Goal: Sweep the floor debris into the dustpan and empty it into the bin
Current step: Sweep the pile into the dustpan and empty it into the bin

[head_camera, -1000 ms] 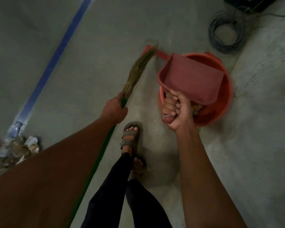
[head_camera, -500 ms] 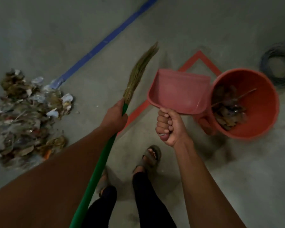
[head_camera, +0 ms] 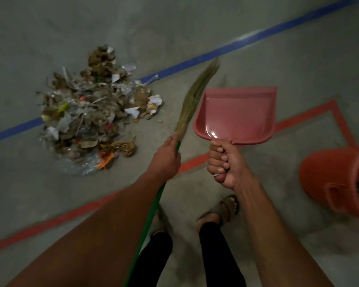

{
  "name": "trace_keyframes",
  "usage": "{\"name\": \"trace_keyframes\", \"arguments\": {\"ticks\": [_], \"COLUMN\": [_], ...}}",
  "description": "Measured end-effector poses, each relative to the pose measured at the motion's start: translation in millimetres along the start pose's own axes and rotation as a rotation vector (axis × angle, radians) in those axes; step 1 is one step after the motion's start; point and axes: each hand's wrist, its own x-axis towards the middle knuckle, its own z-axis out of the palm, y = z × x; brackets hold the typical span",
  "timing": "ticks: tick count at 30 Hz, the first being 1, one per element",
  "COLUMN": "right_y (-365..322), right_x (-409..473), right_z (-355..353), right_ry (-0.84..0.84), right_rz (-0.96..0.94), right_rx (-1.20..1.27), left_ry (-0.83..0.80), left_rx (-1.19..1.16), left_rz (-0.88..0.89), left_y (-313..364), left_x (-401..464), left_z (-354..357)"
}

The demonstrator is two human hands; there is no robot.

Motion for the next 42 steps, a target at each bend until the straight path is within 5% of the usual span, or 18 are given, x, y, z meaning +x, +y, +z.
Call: {"name": "trace_keyframes", "arguments": {"ticks": [10, 19, 31, 39, 42], "right_y": [80.9, 74.6, 32.0, 27.0, 38.2], "right_x": [65.0, 139.0, 244.2, 270.2, 267.6], "right_z": [92.7, 108.7, 82.9, 94.0, 93.0], "right_ry": [-0.022, 0.025, 0.026, 0.022, 0.042], "right_rz": [0.029, 0.057, 0.087, 0.150, 0.183], "right_rx": [-0.018, -0.127, -0.300, -0.422, -0.439], "left_ry": [0.187, 0.293, 0.166, 0.385, 0.483], "left_rx": [-0.124, -0.257, -0.330, -0.346, -0.345], "left_rz": [-0.103, -0.102, -0.211, -0.475, -0.448], "left_y": [-137.6, -149.1, -160.5, -206.4, -222.5], "left_x": [-41.3, 31.4, 197.6, 185.1, 163.6], "left_z": [-57.3, -22.8, 86.5, 74.6, 61.2]}}
